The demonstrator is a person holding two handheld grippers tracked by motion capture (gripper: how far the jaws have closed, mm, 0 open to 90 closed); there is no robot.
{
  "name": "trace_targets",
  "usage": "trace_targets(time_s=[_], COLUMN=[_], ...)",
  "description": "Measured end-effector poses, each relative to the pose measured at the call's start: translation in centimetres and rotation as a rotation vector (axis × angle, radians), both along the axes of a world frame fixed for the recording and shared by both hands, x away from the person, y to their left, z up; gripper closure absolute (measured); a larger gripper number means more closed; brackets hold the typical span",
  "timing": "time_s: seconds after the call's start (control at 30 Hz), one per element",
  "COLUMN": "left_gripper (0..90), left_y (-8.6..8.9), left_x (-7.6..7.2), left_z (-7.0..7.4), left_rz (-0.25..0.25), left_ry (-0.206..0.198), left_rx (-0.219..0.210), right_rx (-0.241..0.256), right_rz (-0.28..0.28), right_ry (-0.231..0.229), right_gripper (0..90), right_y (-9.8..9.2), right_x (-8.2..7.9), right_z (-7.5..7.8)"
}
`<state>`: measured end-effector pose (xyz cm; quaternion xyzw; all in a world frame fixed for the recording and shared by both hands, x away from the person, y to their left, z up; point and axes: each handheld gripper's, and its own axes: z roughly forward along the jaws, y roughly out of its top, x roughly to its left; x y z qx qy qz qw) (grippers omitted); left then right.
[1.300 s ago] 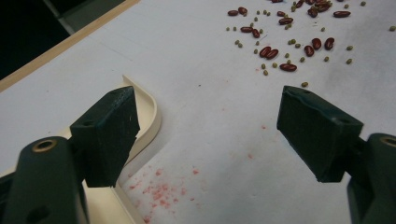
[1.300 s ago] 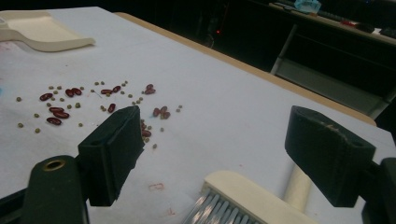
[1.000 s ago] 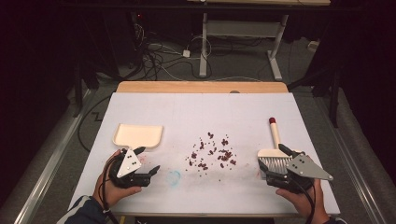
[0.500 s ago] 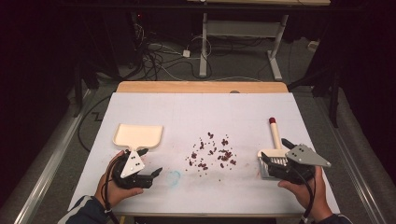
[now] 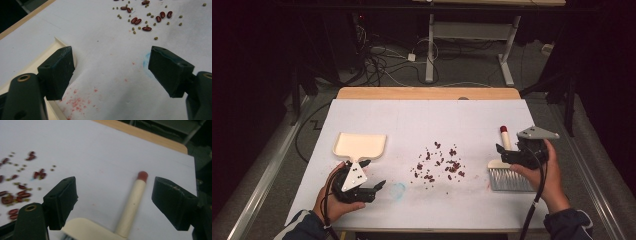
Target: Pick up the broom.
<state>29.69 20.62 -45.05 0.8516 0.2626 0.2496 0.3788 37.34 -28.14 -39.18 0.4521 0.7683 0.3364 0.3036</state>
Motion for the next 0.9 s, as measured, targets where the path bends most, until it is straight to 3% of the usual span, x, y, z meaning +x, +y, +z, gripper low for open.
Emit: trace_targets(time_s=[0.07, 0.2, 0.3, 0.47, 0.63, 0.73, 0.8, 0.83, 0.87, 0.9], left_gripper=[20.3, 20.3, 20.3, 20.3, 20.4, 20.3, 20.3, 20.4, 20.3, 20.3], left_y=[0.0, 0.0, 0.0, -0.2, -0.4, -0.4, -0.4, -0.4, -0.4, -0.5], left_x=[0.0, 0.0, 0.0, 0.0, 0.0, 0.0, 0.0, 0.0, 0.0, 0.0], left_z=[0.0, 0.0, -0.1, -0.2, -0.2, -0.3, -0.3, -0.3, -0.3, -0.3], left_rz=[0.000, -0.001, -0.002, -0.007, -0.015, -0.015, -0.015, -0.015, -0.018, -0.018], left_ry=[0.001, 0.002, 0.006, 0.010, 0.015, 0.016, 0.018, 0.018, 0.017, 0.018], left_rx=[0.000, 0.000, 0.001, 0.007, 0.006, 0.012, 0.013, 0.013, 0.015, 0.016], right_rx=[-0.027, 0.030, -0.003, -0.026, -0.014, -0.001, 0.018, 0.012, 0.001, -0.014], right_rz=[-0.042, -0.064, -0.116, -0.201, -0.253, -0.252, -0.232, -0.218, -0.215, -0.211], right_ry=[0.039, 0.126, 0.183, 0.296, 0.339, 0.366, 0.397, 0.421, 0.412, 0.413], right_gripper=[21.0, 21.3, 24.1, 31.0, 33.7, 38.0, 46.6, 45.7, 46.6, 52.5], right_y=[-0.1, -0.7, -0.9, -1.3, -2.1, -2.4, -2.5, -2.4, -2.3, -2.0], right_x=[1.5, 3.9, 5.3, 7.1, 7.7, 8.0, 8.2, 8.4, 8.4, 8.4], right_z=[-0.4, -1.5, -2.3, -4.1, -4.8, -5.1, -5.5, -5.8, -5.9, -5.8])
